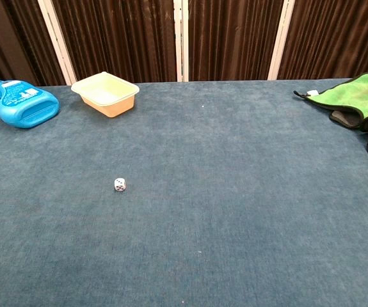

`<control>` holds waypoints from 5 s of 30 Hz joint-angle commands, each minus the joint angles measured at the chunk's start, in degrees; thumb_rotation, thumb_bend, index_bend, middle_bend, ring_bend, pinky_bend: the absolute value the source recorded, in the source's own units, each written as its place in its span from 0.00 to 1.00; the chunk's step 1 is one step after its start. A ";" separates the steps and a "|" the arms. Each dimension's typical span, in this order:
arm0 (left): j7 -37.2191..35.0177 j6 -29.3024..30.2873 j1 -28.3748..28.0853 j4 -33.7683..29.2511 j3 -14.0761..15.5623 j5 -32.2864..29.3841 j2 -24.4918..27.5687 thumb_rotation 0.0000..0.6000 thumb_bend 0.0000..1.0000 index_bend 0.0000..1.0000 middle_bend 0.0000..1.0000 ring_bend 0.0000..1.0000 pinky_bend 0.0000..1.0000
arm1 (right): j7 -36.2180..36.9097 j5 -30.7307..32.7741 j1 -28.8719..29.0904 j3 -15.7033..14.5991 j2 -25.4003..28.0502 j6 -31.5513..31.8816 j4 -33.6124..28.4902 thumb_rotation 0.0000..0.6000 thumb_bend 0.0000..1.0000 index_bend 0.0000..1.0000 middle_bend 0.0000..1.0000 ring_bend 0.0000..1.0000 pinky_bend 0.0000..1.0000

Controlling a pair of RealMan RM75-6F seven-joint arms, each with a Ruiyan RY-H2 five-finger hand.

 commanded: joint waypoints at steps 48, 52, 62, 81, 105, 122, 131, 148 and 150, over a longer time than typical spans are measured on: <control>34.92 -19.58 -33.86 10.69 -17.22 -38.52 -36.32 1.00 0.34 0.41 0.00 0.00 0.00 | 4.59 -0.89 -0.03 -0.46 2.37 0.73 -1.31 1.00 0.09 0.03 0.00 0.00 0.00; 35.52 -19.58 -35.38 12.58 -17.68 -40.31 -38.55 1.00 0.34 0.41 0.00 0.00 0.00 | 4.74 -1.03 -0.10 -0.51 2.52 0.90 -1.40 1.00 0.09 0.03 0.00 0.00 0.00; 35.42 -19.23 -37.45 15.91 -16.92 -42.82 -41.87 1.00 0.34 0.42 0.00 0.00 0.00 | 5.30 -1.27 -0.17 -0.48 2.74 1.31 -1.47 1.00 0.09 0.03 0.00 0.00 0.00; 34.29 -19.85 -39.86 20.06 -16.19 -44.14 -44.25 1.00 0.40 0.52 0.00 0.00 0.00 | 5.36 -2.03 -0.33 -0.74 2.91 1.78 -1.61 1.00 0.09 0.03 0.00 0.00 0.00; 35.06 -14.59 -39.71 -1.71 -17.13 -36.25 -29.88 1.00 0.55 0.56 0.00 0.00 0.00 | 4.95 -2.65 -0.84 -0.73 2.77 3.05 -1.72 1.00 0.09 0.03 0.00 0.00 0.00; 33.19 -13.97 -39.39 -9.87 -14.94 -35.42 -22.02 1.00 0.40 0.18 0.00 0.00 0.00 | 4.31 -2.99 -0.86 -0.89 2.61 2.94 -1.66 1.00 0.09 0.03 0.00 0.00 0.00; 24.99 -4.99 -30.10 -13.13 -3.79 -21.60 -13.71 1.00 0.40 0.17 0.00 0.00 0.00 | 3.76 -2.37 -0.86 -0.64 2.35 2.68 -1.53 1.00 0.09 0.03 0.00 0.00 0.00; 4.71 10.24 -11.18 -6.37 9.27 -9.75 -2.69 1.00 0.33 0.04 0.00 0.00 0.00 | 1.58 -1.65 -0.82 -0.09 1.49 2.38 -1.66 1.00 0.09 0.03 0.00 0.00 0.00; 3.07 11.60 -9.33 -4.82 10.39 -8.29 -2.16 1.00 0.33 0.03 0.00 0.00 0.00 | 1.49 -1.56 -0.84 0.01 1.45 2.44 -1.65 1.00 0.09 0.03 0.00 0.00 0.00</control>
